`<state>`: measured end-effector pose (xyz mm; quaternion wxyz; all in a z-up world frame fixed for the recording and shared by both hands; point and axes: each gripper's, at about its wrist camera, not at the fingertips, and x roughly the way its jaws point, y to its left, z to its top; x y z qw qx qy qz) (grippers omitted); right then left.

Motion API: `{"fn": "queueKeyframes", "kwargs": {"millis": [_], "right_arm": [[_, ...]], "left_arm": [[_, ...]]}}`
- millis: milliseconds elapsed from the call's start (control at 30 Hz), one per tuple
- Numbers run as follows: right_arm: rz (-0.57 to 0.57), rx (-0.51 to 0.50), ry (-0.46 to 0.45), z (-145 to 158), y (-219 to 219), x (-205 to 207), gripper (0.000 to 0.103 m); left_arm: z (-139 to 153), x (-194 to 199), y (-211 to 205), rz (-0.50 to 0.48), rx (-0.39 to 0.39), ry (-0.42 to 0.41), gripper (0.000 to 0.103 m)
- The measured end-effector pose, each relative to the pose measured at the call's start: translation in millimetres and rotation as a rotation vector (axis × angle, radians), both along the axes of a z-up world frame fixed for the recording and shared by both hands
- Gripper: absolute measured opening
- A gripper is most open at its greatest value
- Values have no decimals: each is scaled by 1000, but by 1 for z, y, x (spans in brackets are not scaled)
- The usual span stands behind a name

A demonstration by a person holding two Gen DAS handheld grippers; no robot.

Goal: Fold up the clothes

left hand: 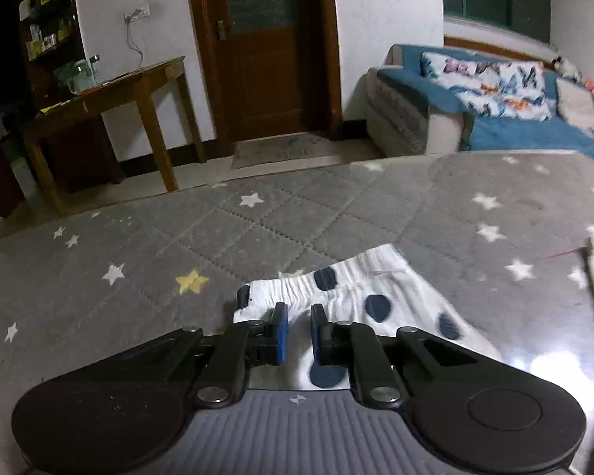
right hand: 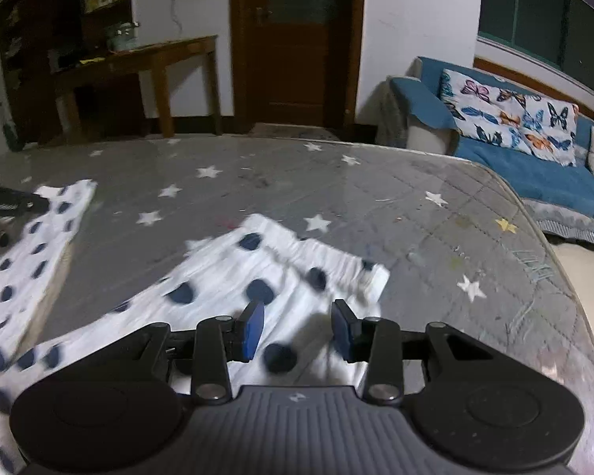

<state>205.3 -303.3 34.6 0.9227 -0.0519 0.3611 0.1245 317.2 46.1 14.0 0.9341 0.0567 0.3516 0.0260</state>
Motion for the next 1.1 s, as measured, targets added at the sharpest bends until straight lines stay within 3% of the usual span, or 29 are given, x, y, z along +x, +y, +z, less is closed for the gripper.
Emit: {"fn": "queueKeyframes", "kwargs": {"millis": [267,433,600,667,867,1100], "right_arm": [[-97,-13,-11,-5,-21,14,37],[-68,-23,-27,6,-21,-1,37],[-1,-5,-8,16,-14,-35,39],[30,-17,-2,17,-9,-52,43],[66,-24,22,18,-2,-100,49],[102,-16,24,16,1,-151,53]], "left_arm": [[4,-7,-1,15,42,-17,14],[7,-12,-1,26,67,-27,16],[15,-52,-14,-25,57,-17,18],[18,-69,-20,-47,52,-13,33],[28,-121,-37,-114,36,0,54],[39,-182,-56,-188,16,13,66]]}}
